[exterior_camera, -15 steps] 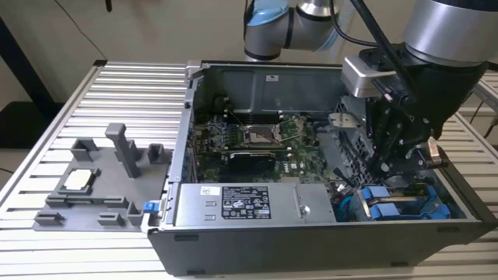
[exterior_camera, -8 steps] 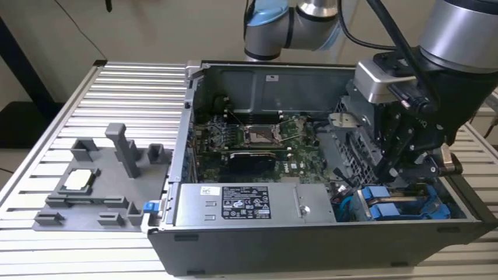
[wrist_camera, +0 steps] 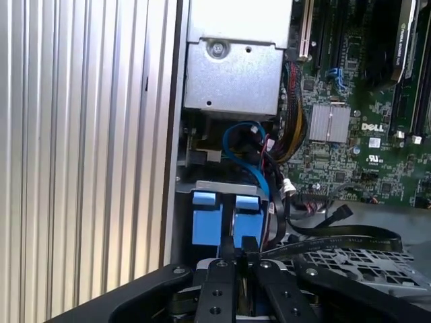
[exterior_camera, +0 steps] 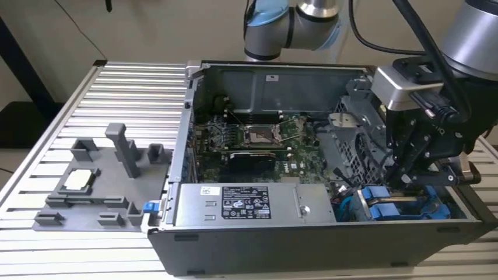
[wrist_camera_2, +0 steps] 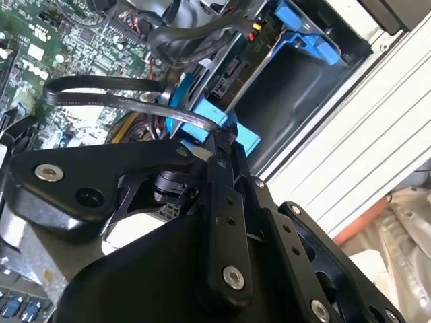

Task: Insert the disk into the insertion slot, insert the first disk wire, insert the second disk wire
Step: 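Insert the first disk wire, then insert the second disk wire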

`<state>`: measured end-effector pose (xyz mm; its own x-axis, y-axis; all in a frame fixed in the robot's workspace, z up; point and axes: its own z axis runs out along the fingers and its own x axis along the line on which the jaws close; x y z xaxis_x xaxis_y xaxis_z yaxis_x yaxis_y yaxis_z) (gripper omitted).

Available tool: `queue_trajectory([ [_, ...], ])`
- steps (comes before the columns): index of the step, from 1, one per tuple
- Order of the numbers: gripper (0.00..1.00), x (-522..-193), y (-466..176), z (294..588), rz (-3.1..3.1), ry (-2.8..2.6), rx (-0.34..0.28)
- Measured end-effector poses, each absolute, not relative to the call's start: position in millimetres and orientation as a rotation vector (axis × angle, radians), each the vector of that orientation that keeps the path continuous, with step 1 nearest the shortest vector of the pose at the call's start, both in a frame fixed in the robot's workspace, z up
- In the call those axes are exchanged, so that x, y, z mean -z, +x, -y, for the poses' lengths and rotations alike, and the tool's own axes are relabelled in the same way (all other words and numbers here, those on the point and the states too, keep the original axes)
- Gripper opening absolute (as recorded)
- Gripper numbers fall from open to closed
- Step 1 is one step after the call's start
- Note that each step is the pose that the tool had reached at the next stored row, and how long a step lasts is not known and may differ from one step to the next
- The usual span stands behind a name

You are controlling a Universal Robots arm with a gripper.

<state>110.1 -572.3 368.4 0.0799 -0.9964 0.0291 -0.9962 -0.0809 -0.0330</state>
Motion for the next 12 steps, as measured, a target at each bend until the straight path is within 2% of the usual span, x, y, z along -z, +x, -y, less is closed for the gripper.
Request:
queue_trajectory([
  [12, 0.16, -368.4, 119.8, 580.4, -2.127, -2.306, 0.047],
])
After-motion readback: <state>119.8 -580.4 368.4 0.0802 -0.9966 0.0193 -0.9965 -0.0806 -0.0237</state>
